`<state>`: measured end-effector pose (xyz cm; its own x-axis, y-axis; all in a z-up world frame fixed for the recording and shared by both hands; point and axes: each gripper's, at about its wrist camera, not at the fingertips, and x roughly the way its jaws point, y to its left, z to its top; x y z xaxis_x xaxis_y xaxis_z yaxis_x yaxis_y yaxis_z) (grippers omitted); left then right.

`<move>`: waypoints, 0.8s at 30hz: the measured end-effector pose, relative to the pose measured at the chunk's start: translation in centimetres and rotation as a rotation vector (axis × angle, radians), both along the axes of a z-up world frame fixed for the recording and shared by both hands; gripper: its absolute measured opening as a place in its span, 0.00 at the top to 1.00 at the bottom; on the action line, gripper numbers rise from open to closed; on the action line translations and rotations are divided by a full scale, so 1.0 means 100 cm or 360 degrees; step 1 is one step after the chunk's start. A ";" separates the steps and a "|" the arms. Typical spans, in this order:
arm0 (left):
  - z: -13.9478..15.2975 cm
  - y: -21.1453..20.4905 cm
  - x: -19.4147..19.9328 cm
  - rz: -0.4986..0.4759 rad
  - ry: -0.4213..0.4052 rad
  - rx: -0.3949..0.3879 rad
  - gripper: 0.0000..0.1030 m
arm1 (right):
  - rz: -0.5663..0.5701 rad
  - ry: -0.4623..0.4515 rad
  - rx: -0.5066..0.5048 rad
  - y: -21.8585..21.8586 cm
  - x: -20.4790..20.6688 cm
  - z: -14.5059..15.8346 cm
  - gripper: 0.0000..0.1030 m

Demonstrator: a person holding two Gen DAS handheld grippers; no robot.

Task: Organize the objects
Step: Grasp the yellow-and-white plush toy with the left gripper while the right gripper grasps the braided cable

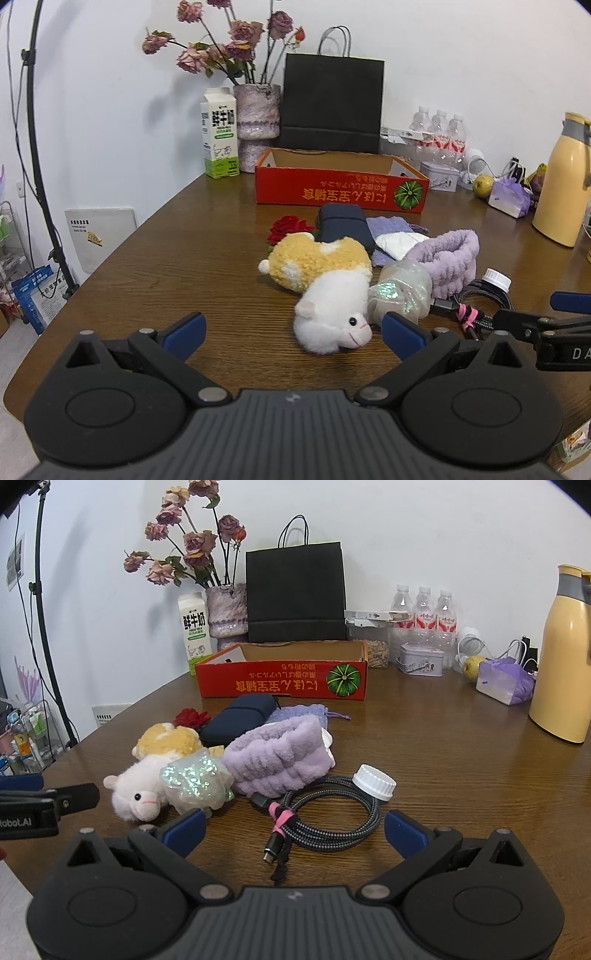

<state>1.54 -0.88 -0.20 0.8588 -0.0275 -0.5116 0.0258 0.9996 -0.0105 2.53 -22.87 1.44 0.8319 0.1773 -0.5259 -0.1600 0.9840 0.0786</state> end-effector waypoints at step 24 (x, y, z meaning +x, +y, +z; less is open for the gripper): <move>-0.014 -0.012 0.036 0.0050 0.0140 0.0029 0.00 | 0.0096 0.0289 -0.0079 -0.017 0.074 -0.032 0.00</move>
<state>5.17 -2.12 -1.61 0.8108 0.0090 -0.5852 -0.0060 1.0000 0.0070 9.91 -24.58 -1.76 0.7113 0.1942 -0.6756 -0.2065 0.9764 0.0633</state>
